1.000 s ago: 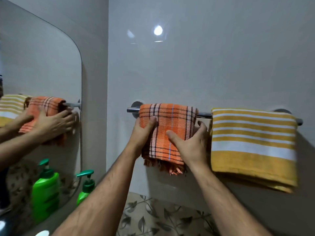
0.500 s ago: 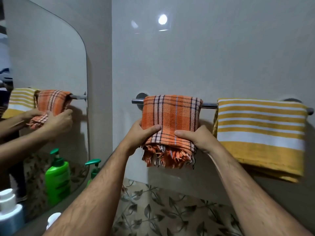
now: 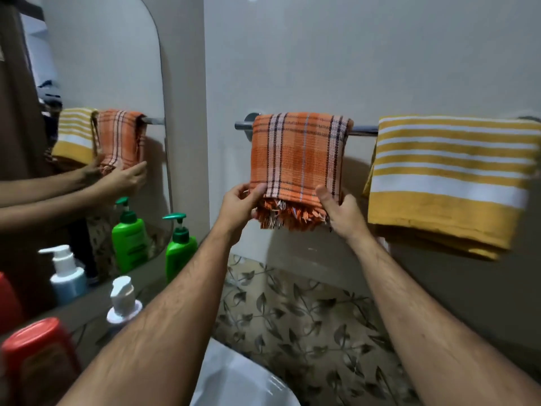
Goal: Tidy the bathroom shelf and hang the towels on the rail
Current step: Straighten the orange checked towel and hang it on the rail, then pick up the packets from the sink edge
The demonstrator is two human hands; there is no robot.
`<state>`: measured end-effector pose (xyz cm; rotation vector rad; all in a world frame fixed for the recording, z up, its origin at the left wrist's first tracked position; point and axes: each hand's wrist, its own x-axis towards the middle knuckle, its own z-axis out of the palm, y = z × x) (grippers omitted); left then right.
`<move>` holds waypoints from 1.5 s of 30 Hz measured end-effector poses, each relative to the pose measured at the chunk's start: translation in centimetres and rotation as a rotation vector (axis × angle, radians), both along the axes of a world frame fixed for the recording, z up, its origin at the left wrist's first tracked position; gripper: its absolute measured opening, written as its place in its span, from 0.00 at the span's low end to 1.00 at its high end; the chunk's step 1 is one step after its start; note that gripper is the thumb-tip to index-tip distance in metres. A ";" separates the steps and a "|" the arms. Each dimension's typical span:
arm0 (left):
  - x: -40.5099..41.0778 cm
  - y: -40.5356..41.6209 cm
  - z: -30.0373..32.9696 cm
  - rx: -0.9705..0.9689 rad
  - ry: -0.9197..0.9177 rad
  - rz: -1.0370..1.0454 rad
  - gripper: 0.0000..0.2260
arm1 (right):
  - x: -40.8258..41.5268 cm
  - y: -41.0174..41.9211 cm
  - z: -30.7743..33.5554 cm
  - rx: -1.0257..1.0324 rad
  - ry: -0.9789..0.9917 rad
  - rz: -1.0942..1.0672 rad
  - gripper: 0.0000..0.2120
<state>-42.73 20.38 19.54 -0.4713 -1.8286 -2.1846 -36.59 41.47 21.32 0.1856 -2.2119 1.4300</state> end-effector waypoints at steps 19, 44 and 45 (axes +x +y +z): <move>19.7 0.7 -27.0 -0.966 -0.366 0.542 0.33 | 3.3 -2.6 -26.1 0.363 -0.411 0.600 0.50; 40.9 -19.1 -40.3 -1.356 -0.974 0.823 0.39 | 16.2 -26.0 -40.1 0.959 -0.325 1.027 0.37; 40.4 -19.5 -40.5 -1.360 -0.977 0.835 0.38 | 15.9 -26.6 -40.0 0.930 -0.295 1.010 0.34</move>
